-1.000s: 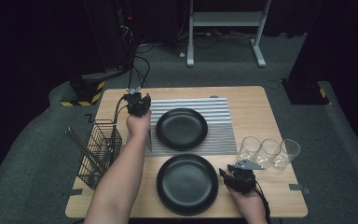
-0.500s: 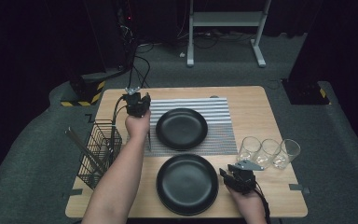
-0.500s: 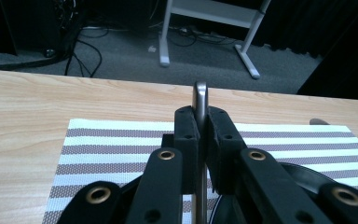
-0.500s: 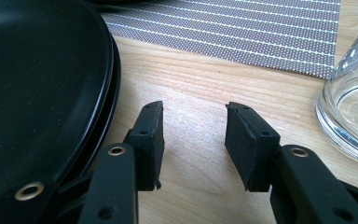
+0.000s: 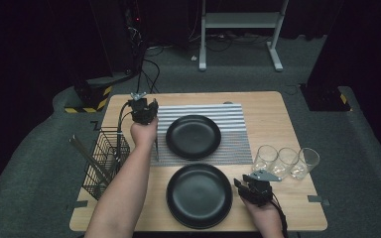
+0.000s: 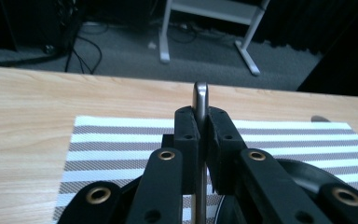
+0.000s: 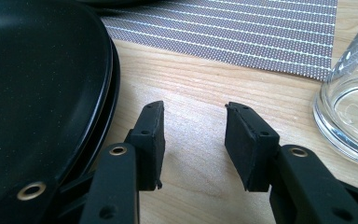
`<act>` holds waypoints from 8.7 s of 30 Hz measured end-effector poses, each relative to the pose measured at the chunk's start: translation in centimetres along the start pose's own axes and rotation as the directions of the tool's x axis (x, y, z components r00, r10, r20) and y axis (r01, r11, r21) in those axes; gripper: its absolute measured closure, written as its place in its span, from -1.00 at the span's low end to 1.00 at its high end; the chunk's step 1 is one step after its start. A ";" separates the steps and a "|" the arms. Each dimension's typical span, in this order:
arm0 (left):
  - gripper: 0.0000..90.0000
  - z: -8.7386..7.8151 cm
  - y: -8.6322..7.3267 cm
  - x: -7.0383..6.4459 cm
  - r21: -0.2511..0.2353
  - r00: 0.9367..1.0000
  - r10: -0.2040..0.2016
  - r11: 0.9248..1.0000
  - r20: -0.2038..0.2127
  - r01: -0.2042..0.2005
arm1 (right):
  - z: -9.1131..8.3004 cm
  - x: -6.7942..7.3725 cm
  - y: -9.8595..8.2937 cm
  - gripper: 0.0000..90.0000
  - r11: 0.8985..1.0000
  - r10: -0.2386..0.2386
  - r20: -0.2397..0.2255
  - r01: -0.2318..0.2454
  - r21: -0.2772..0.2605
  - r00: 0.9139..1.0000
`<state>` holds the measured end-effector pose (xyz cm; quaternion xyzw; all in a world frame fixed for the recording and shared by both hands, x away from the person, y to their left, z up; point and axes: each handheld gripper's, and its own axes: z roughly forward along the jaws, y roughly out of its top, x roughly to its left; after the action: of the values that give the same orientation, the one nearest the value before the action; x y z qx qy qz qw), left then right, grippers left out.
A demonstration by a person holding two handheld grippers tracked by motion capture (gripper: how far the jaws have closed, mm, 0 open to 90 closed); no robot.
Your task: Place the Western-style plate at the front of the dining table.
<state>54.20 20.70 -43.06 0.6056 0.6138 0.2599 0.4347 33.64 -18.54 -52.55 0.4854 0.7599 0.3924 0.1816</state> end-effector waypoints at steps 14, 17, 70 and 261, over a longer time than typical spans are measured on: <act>0.85 2.9 -1.1 0.5 0.047 0.999 -0.027 0.999 0.020 0.026 | -0.1 -0.3 0.0 0.27 1.000 0.023 -0.008 -0.023 -0.005 1.000; 0.85 3.4 -1.2 0.4 0.054 0.999 -0.024 0.998 0.024 0.023 | -0.1 -0.2 -0.1 0.27 1.000 0.023 -0.005 -0.023 -0.007 1.000; 0.48 1.5 -2.9 0.4 0.122 0.997 0.060 0.991 -0.040 -0.055 | -0.1 0.1 -0.1 0.25 1.000 -0.011 -0.013 0.011 -0.009 1.000; -0.16 -8.8 -13.6 -3.7 0.119 0.978 0.200 0.971 0.066 -0.206 | 0.4 -0.1 0.2 0.17 0.999 0.002 -0.037 -0.001 0.035 0.999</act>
<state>39.26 17.19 -49.43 0.6979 0.5518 0.2479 0.3834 34.01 -18.40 -52.63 0.4818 0.7695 0.3880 0.1587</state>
